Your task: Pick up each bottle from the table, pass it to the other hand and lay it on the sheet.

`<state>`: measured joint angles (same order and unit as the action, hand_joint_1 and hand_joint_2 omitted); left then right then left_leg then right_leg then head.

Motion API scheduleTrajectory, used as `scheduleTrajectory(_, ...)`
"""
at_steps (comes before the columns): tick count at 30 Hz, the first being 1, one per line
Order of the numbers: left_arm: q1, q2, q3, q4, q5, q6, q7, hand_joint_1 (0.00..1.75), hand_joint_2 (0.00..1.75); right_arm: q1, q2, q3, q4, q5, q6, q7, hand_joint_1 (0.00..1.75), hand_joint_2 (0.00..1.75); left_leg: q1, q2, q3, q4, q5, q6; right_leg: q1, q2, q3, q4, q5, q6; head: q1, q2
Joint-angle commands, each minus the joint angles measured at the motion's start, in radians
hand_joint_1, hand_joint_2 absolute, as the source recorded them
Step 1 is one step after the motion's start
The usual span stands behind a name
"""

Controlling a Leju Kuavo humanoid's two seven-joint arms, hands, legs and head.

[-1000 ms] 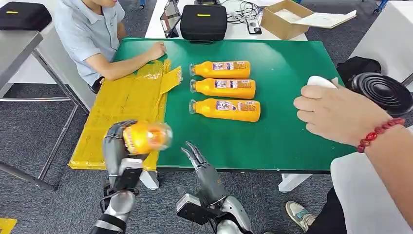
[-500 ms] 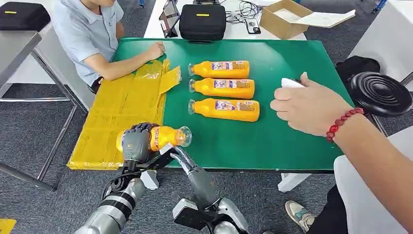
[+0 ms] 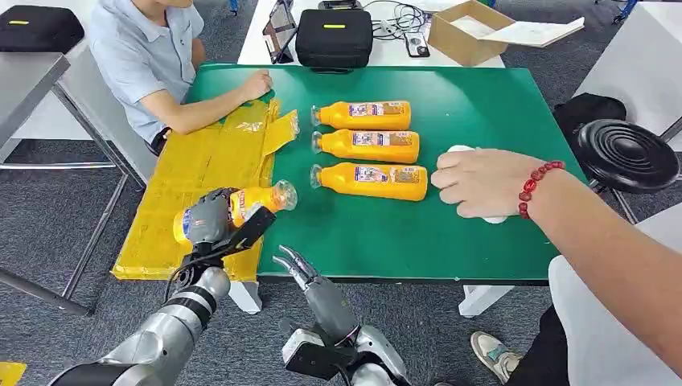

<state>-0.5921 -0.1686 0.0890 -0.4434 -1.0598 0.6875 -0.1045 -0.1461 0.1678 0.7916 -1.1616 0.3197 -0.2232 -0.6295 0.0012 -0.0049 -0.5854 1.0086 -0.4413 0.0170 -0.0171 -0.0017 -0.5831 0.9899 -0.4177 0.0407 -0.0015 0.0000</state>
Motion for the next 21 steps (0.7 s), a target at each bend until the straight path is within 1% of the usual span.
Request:
scheduleTrajectory(1, -0.055, 0.068, -0.205, 0.184, -0.195, -0.092, 0.237, 1.75, 1.75, -0.042, -0.017, 0.032, 0.037, -0.013, 0.013, -0.002, 0.0, 0.0, 0.001, 0.003, 0.003, -0.001, -0.001, -0.001, 0.001, 0.003, 0.003, -0.002, 0.0, -0.002, 0.0, 0.0)
scheduleTrajectory(2, -0.051, 0.072, -0.244, 0.181, -0.249, -0.119, 0.288, 1.75, 1.75, -0.045, -0.016, 0.035, 0.04, -0.014, 0.016, -0.001, 0.0, 0.0, 0.001, 0.003, 0.003, -0.001, -0.001, -0.001, 0.001, 0.002, 0.002, -0.001, 0.0, -0.002, 0.0, 0.0)
scheduleTrajectory(5, -0.039, 0.07, -0.275, 0.181, -0.292, -0.145, 0.324, 1.75, 1.75, -0.047, -0.013, 0.032, 0.055, -0.017, 0.016, 0.003, 0.0, 0.0, 0.001, 0.003, 0.003, -0.001, -0.001, -0.001, 0.001, 0.003, 0.002, -0.001, 0.0, -0.002, 0.0, 0.0)
scheduleTrajectory(6, -0.039, 0.07, -0.275, 0.181, -0.292, -0.145, 0.324, 1.75, 0.0, -0.047, -0.013, 0.032, 0.055, -0.017, 0.016, 0.003, 0.0, 0.0, 0.001, 0.003, 0.004, -0.001, -0.001, -0.001, 0.001, 0.003, 0.003, -0.001, 0.0, -0.002, 0.0, 0.0)
scheduleTrajectory(7, -0.032, 0.064, -0.27, 0.182, -0.287, -0.164, 0.326, 1.75, 0.0, -0.048, -0.011, 0.03, 0.062, -0.018, 0.015, 0.003, 0.0, 0.0, 0.001, 0.003, 0.003, -0.001, -0.001, -0.001, 0.001, 0.003, 0.002, -0.001, 0.0, -0.002, 0.0, 0.0)
scheduleTrajectory(8, -0.027, 0.055, -0.236, 0.179, -0.246, -0.189, 0.297, 1.75, 0.0, -0.048, -0.009, 0.029, 0.066, -0.019, 0.013, 0.002, 0.0, 0.0, 0.001, 0.003, 0.004, -0.001, -0.001, -0.001, 0.002, 0.003, 0.003, -0.002, 0.0, -0.002, 0.0, 0.0)
scheduleTrajectory(10, -0.025, 0.052, -0.233, 0.18, -0.241, -0.197, 0.289, 1.73, 0.0, -0.048, -0.008, 0.029, 0.068, -0.018, 0.012, 0.002, 0.0, 0.0, 0.001, 0.002, 0.003, -0.001, -0.001, -0.001, 0.001, 0.002, 0.003, -0.002, 0.0, -0.002, 0.0, 0.0)
scheduleTrajectory(11, -0.024, 0.045, -0.208, 0.18, -0.208, -0.224, 0.259, 1.47, 0.0, -0.048, -0.007, 0.028, 0.07, -0.017, 0.01, 0.003, 0.0, 0.0, 0.0, 0.002, 0.003, -0.001, -0.001, -0.001, 0.0, 0.002, 0.003, -0.001, 0.0, -0.001, 0.0, 0.0)
scheduleTrajectory(12, -0.024, 0.043, -0.197, 0.178, -0.194, -0.233, 0.246, 1.47, 0.0, -0.048, -0.007, 0.028, 0.071, -0.017, 0.01, 0.003, 0.0, 0.0, 0.001, 0.003, 0.004, -0.002, 0.0, -0.001, 0.001, 0.003, 0.004, -0.002, 0.001, -0.002, 0.0, 0.0)
scheduleTrajectory(13, -0.024, 0.037, -0.174, 0.175, -0.163, -0.255, 0.217, 0.35, 0.0, -0.046, -0.006, 0.026, 0.075, -0.015, 0.007, 0.003, 0.0, 0.0, 0.001, 0.002, 0.004, -0.002, 0.0, -0.001, 0.001, 0.002, 0.005, -0.002, 0.001, -0.002, 0.0, 0.0)
scheduleTrajectory(14, -0.024, 0.032, -0.154, 0.172, -0.135, -0.273, 0.189, 0.0, 0.0, -0.046, -0.006, 0.025, 0.077, -0.014, 0.006, 0.002, 0.0, 0.0, 0.001, 0.001, 0.004, -0.001, 0.0, -0.001, 0.001, 0.002, 0.005, -0.001, 0.0, -0.001, 0.0, 0.0)
scheduleTrajectory(15, -0.026, 0.026, -0.133, 0.171, -0.106, -0.297, 0.163, 0.0, 0.0, -0.045, -0.005, 0.023, 0.079, -0.013, 0.004, 0.002, 0.0, 0.0, 0.001, 0.001, 0.005, -0.002, 0.0, -0.001, 0.001, 0.001, 0.006, -0.002, 0.001, -0.002, 0.0, 0.0)
scheduleTrajectory(16, -0.029, 0.018, -0.104, 0.172, -0.062, -0.35, 0.124, 0.0, 0.0, -0.044, -0.004, 0.021, 0.08, -0.012, 0.004, 0.001, 0.0, 0.0, 0.0, -0.002, 0.005, -0.001, 0.0, -0.001, 0.0, -0.001, 0.006, -0.001, 0.0, -0.001, 0.0, 0.0)
scheduleTrajectory(18, -0.032, 0.011, -0.062, 0.162, 0.016, -0.453, 0.035, 0.0, 0.0, -0.041, -0.003, 0.017, 0.081, -0.011, 0.005, -0.002, 0.0, 0.0, 0.0, -0.003, 0.006, -0.001, 0.0, 0.0, 0.0, -0.002, 0.008, -0.001, 0.0, -0.001, 0.0, 0.0)
scheduleTrajectory(19, -0.031, 0.009, -0.06, 0.156, 0.034, -0.488, 0.008, 0.0, 0.0, -0.04, -0.003, 0.016, 0.082, -0.009, 0.004, -0.003, 0.0, 0.0, 0.0, -0.002, 0.006, -0.001, 0.0, -0.001, 0.0, -0.001, 0.008, -0.002, 0.0, -0.002, 0.0, 0.0)
scheduleTrajectory(20, -0.034, 0.011, -0.06, 0.156, 0.059, -0.57, -0.049, 0.0, 0.0, -0.038, -0.004, 0.015, 0.082, -0.009, 0.006, -0.004, 0.0, 0.0, 0.001, -0.002, 0.007, -0.001, 0.0, -0.001, 0.001, -0.001, 0.008, -0.002, 0.001, -0.002, 0.0, 0.0)
scheduleTrajectory(21, -0.032, 0.014, -0.063, 0.15, 0.061, -0.583, -0.052, 0.0, 0.0, -0.037, -0.004, 0.015, 0.082, -0.01, 0.006, -0.006, 0.0, 0.0, 0.0, -0.003, 0.008, -0.001, 0.0, -0.001, 0.0, -0.002, 0.009, -0.001, 0.0, -0.002, 0.0, 0.0)
